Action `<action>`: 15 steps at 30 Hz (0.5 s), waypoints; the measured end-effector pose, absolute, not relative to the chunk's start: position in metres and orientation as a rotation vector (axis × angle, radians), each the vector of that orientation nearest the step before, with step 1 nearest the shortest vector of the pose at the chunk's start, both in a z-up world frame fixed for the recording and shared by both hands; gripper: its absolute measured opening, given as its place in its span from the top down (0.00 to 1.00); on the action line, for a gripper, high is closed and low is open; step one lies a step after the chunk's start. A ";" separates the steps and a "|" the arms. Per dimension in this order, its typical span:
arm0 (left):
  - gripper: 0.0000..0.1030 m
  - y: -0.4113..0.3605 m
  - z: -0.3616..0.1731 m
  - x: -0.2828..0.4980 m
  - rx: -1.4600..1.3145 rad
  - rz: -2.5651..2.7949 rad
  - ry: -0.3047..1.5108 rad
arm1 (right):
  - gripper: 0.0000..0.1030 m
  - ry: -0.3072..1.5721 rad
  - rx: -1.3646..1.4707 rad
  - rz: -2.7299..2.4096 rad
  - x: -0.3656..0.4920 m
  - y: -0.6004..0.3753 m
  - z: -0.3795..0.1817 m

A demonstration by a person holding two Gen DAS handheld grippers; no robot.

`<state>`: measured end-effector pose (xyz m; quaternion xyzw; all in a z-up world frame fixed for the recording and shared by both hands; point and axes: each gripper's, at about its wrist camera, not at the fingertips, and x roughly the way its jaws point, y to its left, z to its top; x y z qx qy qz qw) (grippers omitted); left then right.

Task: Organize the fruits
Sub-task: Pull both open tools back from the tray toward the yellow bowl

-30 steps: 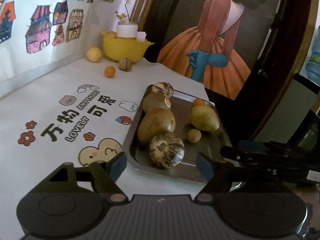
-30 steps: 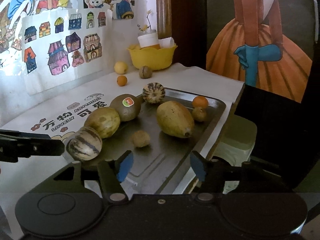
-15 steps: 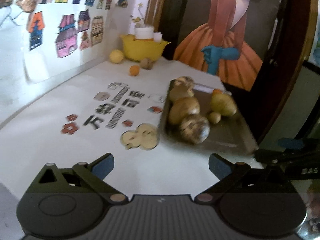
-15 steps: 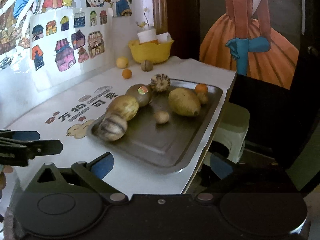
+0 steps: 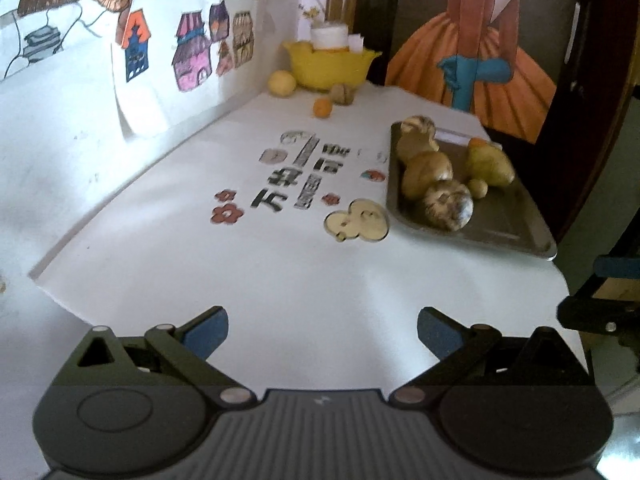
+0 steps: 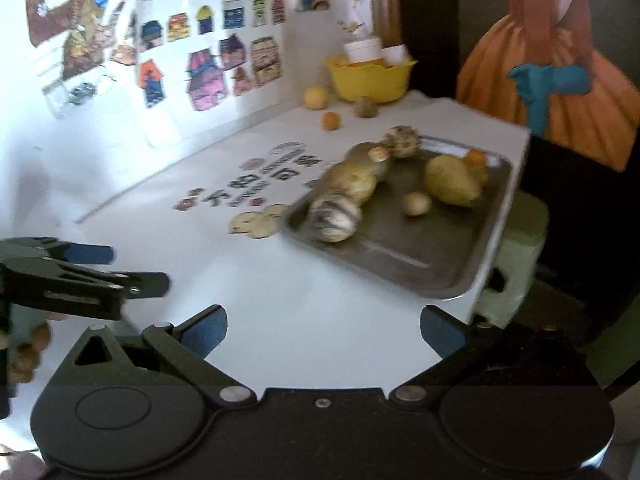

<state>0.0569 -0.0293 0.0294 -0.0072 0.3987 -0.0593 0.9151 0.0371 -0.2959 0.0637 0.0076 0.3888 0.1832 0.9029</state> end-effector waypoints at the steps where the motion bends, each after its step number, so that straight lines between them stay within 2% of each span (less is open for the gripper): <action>1: 0.01 -0.026 0.030 0.058 -0.014 -0.119 0.833 | 0.01 0.817 0.039 0.398 0.038 -0.296 0.065; 7: 0.01 -0.008 0.044 0.074 -0.006 -0.070 0.851 | 0.01 0.855 0.105 0.435 0.053 -0.295 0.073; 15: 0.01 -0.012 0.067 0.113 0.029 -0.047 0.798 | 0.01 0.803 0.113 0.432 0.091 -0.296 0.096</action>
